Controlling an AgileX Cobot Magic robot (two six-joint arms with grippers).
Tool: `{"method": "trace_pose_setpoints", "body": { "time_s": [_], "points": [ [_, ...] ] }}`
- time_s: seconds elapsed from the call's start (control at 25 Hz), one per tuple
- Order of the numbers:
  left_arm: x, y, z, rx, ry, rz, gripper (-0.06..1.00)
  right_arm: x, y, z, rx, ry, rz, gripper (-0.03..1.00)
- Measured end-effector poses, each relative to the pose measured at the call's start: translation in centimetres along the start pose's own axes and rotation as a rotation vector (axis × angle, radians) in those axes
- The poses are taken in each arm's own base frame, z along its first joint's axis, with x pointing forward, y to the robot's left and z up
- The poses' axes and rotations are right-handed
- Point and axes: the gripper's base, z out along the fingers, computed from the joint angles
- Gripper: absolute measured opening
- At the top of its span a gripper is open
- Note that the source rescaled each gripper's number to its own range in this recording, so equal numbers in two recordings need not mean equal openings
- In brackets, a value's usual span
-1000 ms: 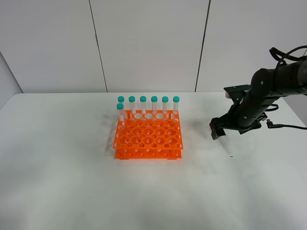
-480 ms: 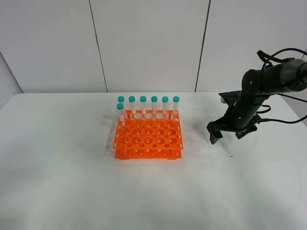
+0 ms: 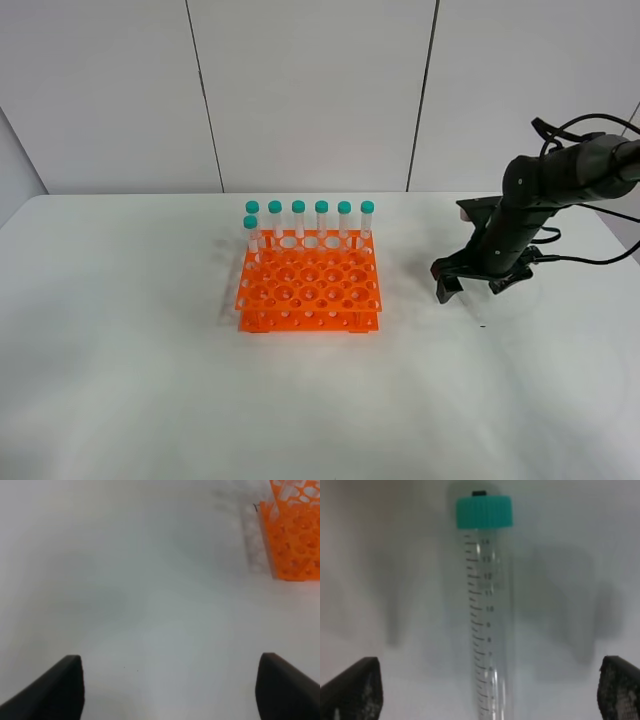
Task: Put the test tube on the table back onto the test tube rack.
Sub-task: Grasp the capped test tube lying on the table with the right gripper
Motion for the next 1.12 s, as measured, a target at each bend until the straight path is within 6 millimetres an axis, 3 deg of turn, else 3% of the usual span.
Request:
{"method": "trace_pose_setpoints", "body": {
  "time_s": [0.28,0.48,0.64,0.84,0.88,0.96,1.12],
  "points": [
    [0.0,0.0,0.0,0.0,0.0,0.0,1.0,0.23,0.02,0.7,-0.006,0.023,0.005,0.87],
    [0.0,0.0,0.0,0.0,0.0,0.0,1.0,0.26,0.03,0.7,-0.006,0.026,0.009,0.51],
    [0.0,0.0,0.0,0.0,0.0,0.0,1.0,0.35,0.02,1.02,-0.007,0.038,0.009,0.3],
    [0.0,0.0,0.0,0.0,0.0,0.0,1.0,0.34,0.0,1.1,-0.006,0.045,0.007,0.24],
    [0.0,0.0,0.0,0.0,0.0,0.0,1.0,0.34,0.0,1.1,-0.006,0.046,0.007,0.2],
    [0.0,0.0,0.0,0.0,0.0,0.0,1.0,0.39,0.0,1.1,-0.006,0.051,0.006,0.0],
    [0.0,0.0,0.0,0.0,0.0,0.0,1.0,0.36,-0.04,0.87,0.0,0.05,-0.002,0.02]
  ]
}}
